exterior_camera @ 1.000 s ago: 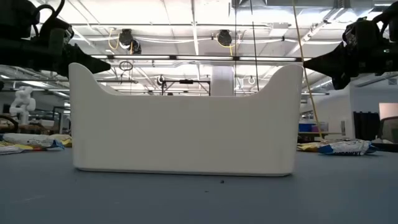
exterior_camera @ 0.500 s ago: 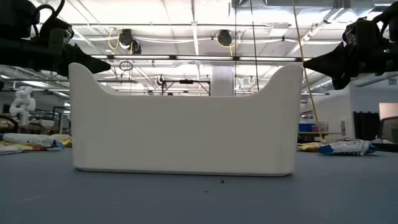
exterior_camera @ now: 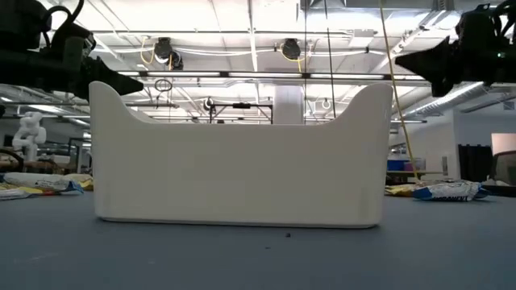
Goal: Sort candy
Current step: Put the yellow candy into the black bin
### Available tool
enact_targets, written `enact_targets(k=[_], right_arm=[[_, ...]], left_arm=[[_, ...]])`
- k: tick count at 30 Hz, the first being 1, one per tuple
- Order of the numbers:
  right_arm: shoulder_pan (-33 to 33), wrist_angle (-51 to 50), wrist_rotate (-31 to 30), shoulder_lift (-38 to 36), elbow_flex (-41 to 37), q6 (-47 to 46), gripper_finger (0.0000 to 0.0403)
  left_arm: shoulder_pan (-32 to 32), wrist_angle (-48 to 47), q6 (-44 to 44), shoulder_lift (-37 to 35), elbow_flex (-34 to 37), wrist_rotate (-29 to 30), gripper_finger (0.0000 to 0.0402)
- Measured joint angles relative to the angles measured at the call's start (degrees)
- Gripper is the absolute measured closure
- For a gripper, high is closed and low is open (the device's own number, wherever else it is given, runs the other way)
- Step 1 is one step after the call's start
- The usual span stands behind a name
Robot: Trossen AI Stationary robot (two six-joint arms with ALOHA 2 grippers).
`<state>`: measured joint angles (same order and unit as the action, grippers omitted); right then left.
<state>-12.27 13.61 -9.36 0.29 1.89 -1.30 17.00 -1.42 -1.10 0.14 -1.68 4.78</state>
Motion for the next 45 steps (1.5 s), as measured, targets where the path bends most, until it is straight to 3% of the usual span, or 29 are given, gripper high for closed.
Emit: enact_targets(k=[5, 11, 17, 24, 30, 36, 45], right_arm=[[-0.02, 9.76, -3.38, 4.16, 0.37, 0.35, 0.0403], [-0.59, 4.5, -14.45, 17.9, 6.43, -5.04, 0.0403], [-6.86, -0.89, -17.21, 35.23, 12.0, -14.91, 0.0403], [-19.11, -3.52, -5.27, 53.1, 17.26, -29.16, 0.0403], [-25.92, -7.27, -0.47, 68.26, 25.61, -33.51, 0.0391], [-29.93, -14.34, 3.86, 80.23, 34.44, -33.06, 0.033], [-37.2, -25.51, 6.99, 91.48, 46.85, -27.8, 0.0241]], left_arm=[[0.0, 0.01, 0.0, 0.0, 0.0, 0.0, 0.0371], [0.0, 0.01, 0.0, -0.02, 0.0, 0.0, 0.0371], [0.01, 0.01, 0.0, 0.0, 0.0, 0.0, 0.0371], [0.02, 0.02, 0.07, -0.02, 0.0, 0.0, 0.0371], [0.0, 0.03, 0.04, 0.0, 0.0, 0.0, 0.0371], [0.01, 0.4, 0.03, 0.0, 0.04, 0.0, 0.0371], [0.0, 3.95, 0.05, -0.02, 0.11, 0.07, 0.0371]])
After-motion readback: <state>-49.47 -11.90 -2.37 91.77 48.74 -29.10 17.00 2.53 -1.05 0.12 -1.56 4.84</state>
